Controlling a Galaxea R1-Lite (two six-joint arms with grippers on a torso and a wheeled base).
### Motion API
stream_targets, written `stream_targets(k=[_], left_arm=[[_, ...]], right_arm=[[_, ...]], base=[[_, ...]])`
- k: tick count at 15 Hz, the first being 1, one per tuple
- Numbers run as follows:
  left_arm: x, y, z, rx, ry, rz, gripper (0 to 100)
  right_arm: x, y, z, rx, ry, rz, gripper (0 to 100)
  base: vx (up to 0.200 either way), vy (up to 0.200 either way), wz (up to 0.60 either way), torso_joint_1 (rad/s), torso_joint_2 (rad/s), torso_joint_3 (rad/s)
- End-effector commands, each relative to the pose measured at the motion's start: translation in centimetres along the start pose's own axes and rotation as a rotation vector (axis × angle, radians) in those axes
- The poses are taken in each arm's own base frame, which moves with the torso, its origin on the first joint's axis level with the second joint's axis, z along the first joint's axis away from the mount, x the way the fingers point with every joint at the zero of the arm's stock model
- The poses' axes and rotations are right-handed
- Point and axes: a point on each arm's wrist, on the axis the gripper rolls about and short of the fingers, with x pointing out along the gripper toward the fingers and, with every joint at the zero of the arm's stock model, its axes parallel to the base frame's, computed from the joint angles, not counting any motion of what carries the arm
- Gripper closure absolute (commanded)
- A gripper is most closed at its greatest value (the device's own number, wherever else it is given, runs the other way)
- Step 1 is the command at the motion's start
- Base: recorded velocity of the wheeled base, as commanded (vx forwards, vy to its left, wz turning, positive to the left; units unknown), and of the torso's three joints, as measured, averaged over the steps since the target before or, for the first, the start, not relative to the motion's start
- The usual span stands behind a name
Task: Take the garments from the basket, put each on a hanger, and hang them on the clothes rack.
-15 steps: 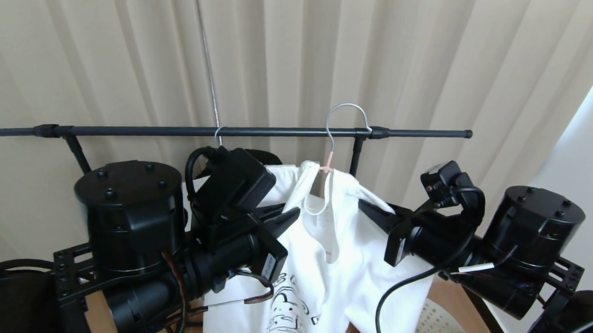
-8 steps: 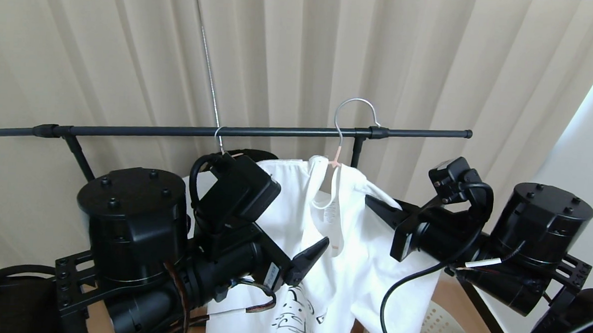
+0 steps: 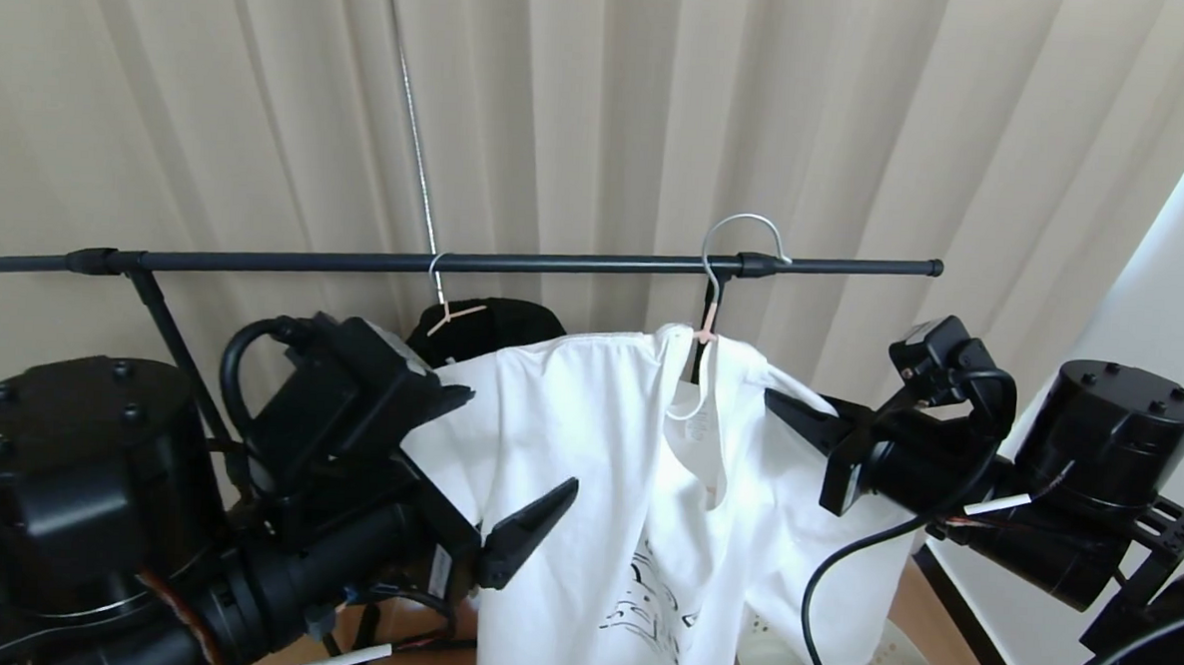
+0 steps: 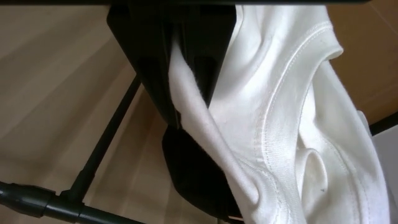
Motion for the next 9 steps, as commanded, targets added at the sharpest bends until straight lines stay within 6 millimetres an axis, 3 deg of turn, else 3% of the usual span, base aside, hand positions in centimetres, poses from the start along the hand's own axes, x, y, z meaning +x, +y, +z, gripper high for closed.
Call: stream_targets(k=[1,5,9], left_arm=[[-1.6,1.3,0.2,-0.012,-0.027,0.054,0],[-2.2,3.8,-1.7,-0.064,0.041,0.17,0],[-1.0,5.5,-4.3,-0.214,0.147,0.254,0]], right_arm=[[-0.2,-0.3,0.0,0.0,0.0,-0.008,100],[-0.4,-1.0,0.0,0.0,-0.002,-0.007,100],[-1.2,-1.1,0.8,-0.007,-0.032,0.002,100]], base=[[0.0,0.0,0.0,0.0,0.0,0.0],[0.0,0.0,0.0,0.0,0.0,0.0],[0.0,0.0,0.0,0.0,0.0,0.0]])
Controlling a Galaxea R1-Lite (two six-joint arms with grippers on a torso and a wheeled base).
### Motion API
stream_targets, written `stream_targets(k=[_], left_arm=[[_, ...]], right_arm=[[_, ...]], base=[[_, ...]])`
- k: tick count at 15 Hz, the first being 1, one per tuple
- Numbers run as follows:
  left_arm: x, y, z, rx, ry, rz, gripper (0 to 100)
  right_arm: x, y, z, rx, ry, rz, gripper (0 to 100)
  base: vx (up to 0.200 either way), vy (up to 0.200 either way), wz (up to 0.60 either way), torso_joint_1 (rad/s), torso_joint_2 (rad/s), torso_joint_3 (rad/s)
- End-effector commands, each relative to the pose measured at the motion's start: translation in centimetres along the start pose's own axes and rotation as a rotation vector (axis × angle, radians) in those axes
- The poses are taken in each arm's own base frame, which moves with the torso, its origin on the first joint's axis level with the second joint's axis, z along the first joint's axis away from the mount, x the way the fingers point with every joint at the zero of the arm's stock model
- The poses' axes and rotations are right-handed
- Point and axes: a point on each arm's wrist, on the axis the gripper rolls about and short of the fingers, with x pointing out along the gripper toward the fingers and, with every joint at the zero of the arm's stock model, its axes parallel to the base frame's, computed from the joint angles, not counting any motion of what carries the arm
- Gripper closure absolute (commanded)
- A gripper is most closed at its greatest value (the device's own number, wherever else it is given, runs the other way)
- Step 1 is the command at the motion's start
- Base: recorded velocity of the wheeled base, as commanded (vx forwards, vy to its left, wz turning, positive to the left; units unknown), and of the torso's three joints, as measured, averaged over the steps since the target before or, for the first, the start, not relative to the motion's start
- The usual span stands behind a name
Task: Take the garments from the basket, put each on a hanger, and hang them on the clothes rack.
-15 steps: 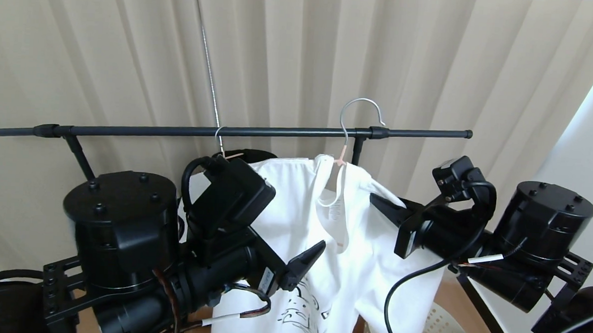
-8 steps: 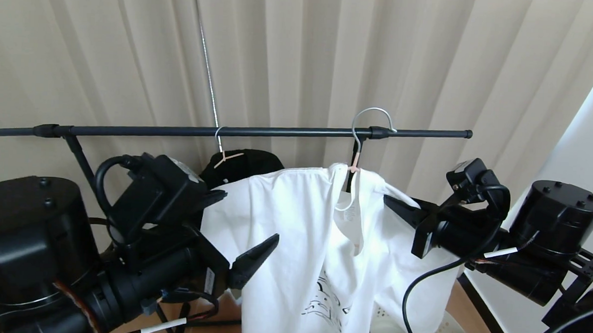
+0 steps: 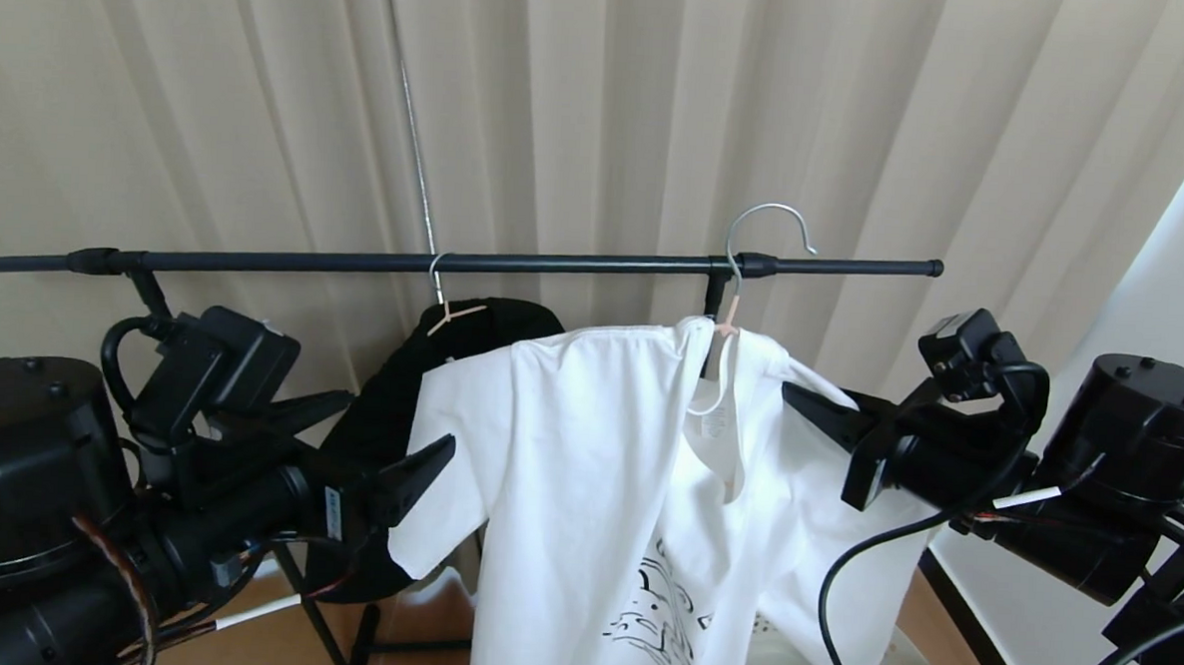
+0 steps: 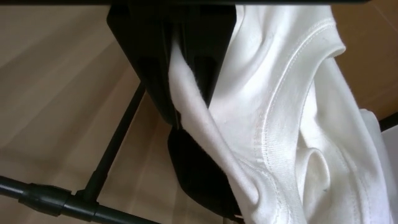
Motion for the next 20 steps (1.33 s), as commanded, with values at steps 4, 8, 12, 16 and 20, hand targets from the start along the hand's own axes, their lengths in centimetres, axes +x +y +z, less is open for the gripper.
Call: stream_targets(k=[4,8,12,16,20], left_arm=[[2.4,0.4,-2.4,-0.101,0.126,0.037,0],[2.7,0.5,-2.6,-0.105,0.129,0.04,0],[3.1,0.4,-3.1,-0.129,0.15,0.042,100],[3.3,0.9,-3.3,-0.136,0.159,0.063,100],[3.2,2.1,-3.4,-0.161,0.159,0.111,100]], right_arm=[[-0.4,0.1,0.3,-0.005,-0.01,-0.002,100],[-0.4,0.1,0.2,-0.008,-0.007,-0.002,100],[-0.4,0.1,0.2,-0.009,-0.008,0.001,100],[-0.4,0.0,0.3,-0.008,-0.013,0.0,100],[-0.3,0.0,0.5,-0.007,-0.019,0.005,100]], base=[[0.0,0.0,0.0,0.0,0.0,0.0],[0.0,0.0,0.0,0.0,0.0,0.0],[0.0,0.0,0.0,0.0,0.0,0.0],[0.0,0.0,0.0,0.0,0.0,0.0],[0.0,0.0,0.0,0.0,0.0,0.0]])
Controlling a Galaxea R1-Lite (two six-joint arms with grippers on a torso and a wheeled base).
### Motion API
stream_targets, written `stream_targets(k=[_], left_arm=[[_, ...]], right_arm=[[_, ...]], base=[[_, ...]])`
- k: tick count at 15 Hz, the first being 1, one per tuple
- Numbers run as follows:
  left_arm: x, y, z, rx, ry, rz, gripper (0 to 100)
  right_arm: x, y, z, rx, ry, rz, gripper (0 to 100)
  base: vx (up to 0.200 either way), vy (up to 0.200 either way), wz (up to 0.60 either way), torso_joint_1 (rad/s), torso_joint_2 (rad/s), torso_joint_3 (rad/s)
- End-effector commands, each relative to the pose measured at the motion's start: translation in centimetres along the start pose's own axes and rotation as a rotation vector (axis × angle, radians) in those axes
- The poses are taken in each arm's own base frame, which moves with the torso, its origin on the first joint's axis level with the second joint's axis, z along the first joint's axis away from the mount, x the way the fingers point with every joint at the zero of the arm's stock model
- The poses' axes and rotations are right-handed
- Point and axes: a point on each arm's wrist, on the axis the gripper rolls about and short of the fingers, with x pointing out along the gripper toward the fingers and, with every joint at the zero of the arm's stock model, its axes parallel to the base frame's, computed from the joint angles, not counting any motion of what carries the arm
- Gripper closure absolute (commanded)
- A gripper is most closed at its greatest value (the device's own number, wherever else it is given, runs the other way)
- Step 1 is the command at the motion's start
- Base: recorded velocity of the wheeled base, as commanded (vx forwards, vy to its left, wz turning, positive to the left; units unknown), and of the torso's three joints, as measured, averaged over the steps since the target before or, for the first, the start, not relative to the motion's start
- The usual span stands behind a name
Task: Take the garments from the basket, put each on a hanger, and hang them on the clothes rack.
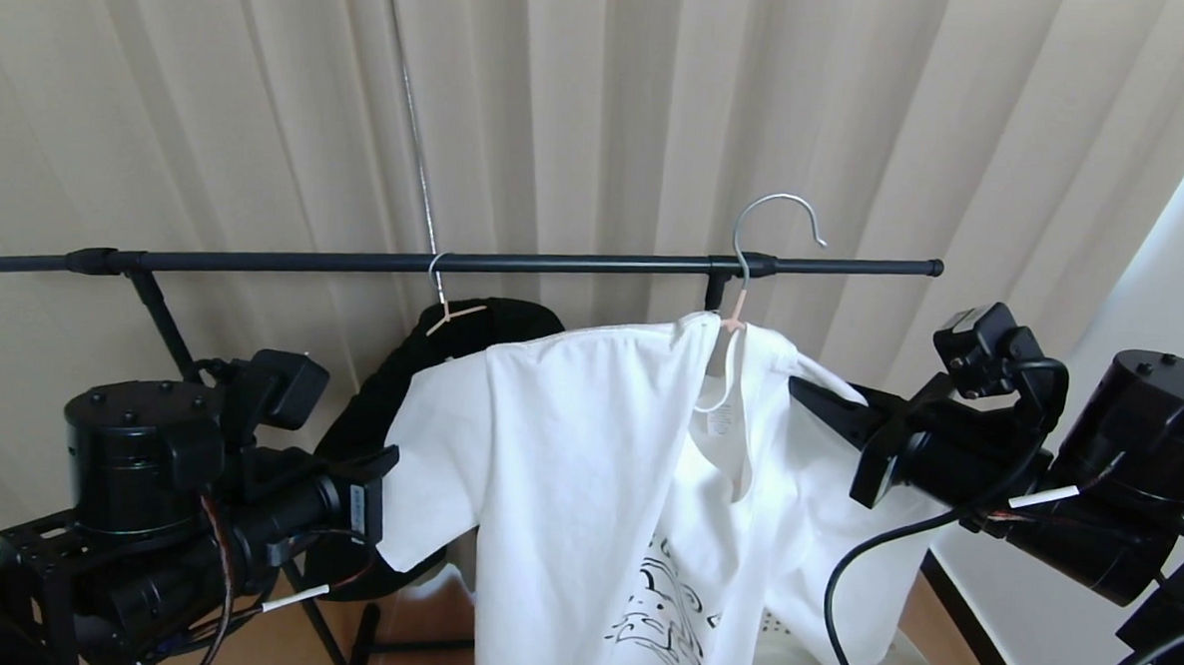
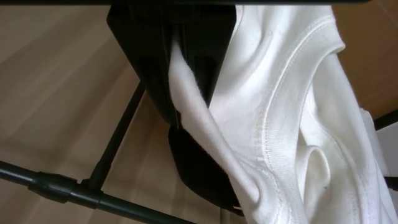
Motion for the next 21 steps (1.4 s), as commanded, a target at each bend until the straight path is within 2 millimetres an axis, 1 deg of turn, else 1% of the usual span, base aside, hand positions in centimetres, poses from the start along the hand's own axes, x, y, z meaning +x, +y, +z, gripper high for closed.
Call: stream_targets(k=[1,7,12,15,21], left_arm=[[-0.1,0.3,0.1,-0.01,-0.007,0.011,100],[-0.7,1.1,0.6,-0.034,-0.05,0.041,100],[-1.0,1.3,0.1,-0.034,-0.035,0.047,100],[-1.2,1.3,0.1,-0.034,-0.037,0.047,100],[-1.5,1.4,-0.8,-0.044,-0.005,0.05,100]], right_arm=[[0.1,0.0,0.0,0.001,-0.002,0.001,100],[0.5,-0.2,0.8,0.081,-0.031,-0.002,100],[0.8,-0.4,1.4,0.142,-0.056,-0.001,100],[0.7,-0.8,1.6,0.153,-0.064,-0.015,100],[0.7,-1.1,1.8,0.154,-0.071,-0.025,100]], base=[[0.0,0.0,0.0,0.0,0.0,0.0],[0.0,0.0,0.0,0.0,0.0,0.0],[0.0,0.0,0.0,0.0,0.0,0.0],[0.0,0.0,0.0,0.0,0.0,0.0],[0.0,0.0,0.0,0.0,0.0,0.0]])
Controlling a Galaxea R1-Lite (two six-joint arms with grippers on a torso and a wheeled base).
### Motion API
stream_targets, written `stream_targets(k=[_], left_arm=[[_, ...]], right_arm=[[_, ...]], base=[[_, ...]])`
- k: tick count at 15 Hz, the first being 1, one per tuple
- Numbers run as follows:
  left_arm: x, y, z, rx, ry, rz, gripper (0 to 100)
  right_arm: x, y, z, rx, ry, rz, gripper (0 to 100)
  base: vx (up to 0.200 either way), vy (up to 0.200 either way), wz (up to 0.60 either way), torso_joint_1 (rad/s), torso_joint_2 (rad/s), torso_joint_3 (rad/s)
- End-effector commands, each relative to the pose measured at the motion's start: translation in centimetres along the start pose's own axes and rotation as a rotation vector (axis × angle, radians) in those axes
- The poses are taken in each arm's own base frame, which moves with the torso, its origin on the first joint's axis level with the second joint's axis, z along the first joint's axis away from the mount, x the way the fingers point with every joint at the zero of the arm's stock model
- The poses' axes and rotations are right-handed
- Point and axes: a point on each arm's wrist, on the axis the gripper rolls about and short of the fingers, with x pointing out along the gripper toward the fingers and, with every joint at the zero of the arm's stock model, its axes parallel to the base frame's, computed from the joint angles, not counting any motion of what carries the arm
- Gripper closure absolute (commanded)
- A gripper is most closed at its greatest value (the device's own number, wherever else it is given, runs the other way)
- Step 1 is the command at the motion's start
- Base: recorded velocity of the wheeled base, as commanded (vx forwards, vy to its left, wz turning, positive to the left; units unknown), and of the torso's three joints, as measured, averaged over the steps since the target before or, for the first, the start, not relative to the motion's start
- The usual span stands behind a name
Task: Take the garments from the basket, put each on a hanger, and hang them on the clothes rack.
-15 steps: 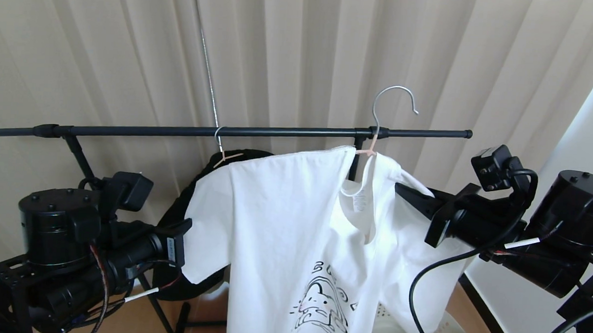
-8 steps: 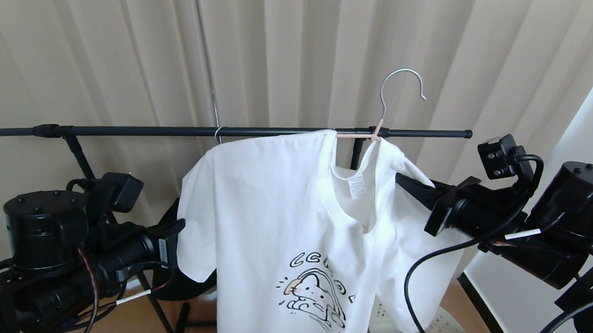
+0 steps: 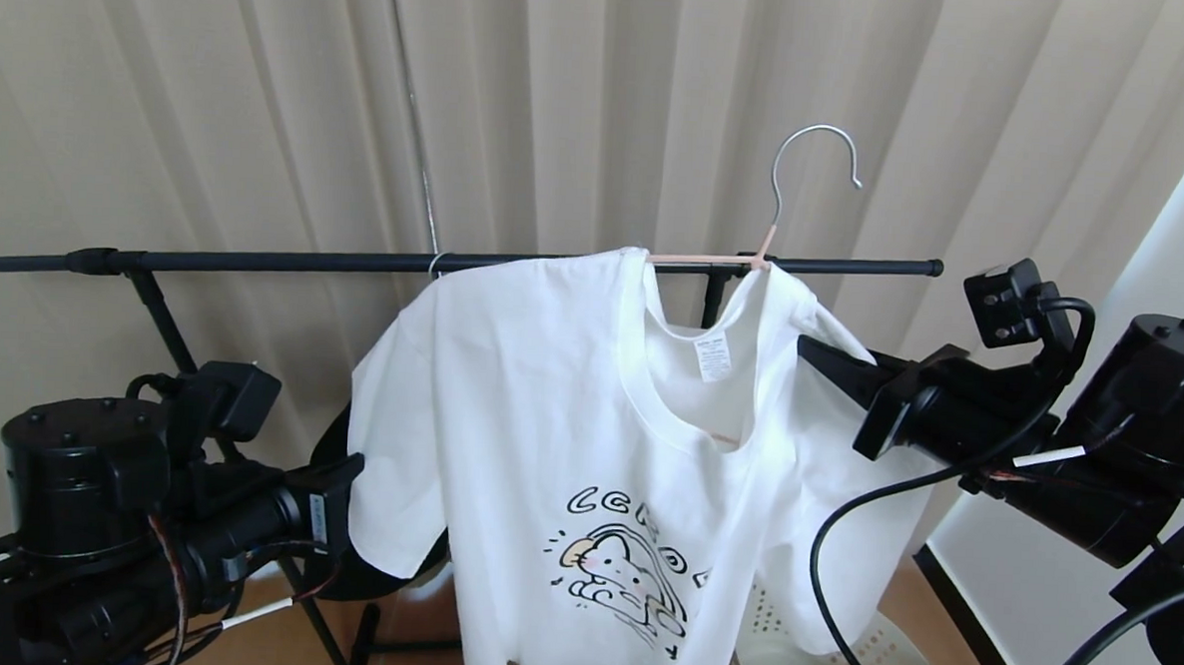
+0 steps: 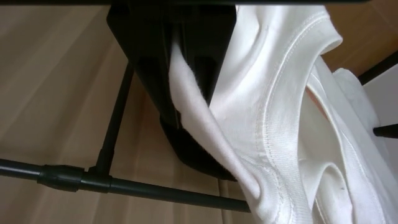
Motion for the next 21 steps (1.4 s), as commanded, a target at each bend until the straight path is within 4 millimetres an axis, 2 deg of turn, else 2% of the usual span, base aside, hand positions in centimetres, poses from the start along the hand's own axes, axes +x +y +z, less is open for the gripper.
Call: stream_targets(k=[1,9,20,21], left_arm=[[0.0,0.0,-0.1,-0.004,0.006,0.001,100],[-0.5,0.2,-1.7,0.003,0.067,0.003,100],[-0.6,0.0,-1.8,0.004,0.068,-0.026,100],[-0.7,0.0,-1.8,0.004,0.068,-0.027,0]], right_arm=[[0.0,-0.1,0.0,0.0,-0.001,-0.002,100],[0.0,-0.1,0.1,-0.001,-0.004,-0.005,100],[-0.1,-0.1,0.0,0.0,0.0,-0.005,100],[-0.1,-0.1,0.0,0.0,0.0,-0.005,100]], base=[[0.0,0.0,0.0,0.0,0.0,0.0],[0.0,0.0,0.0,0.0,0.0,0.0],[0.0,0.0,0.0,0.0,0.0,0.0],[0.0,0.0,0.0,0.0,0.0,0.0]])
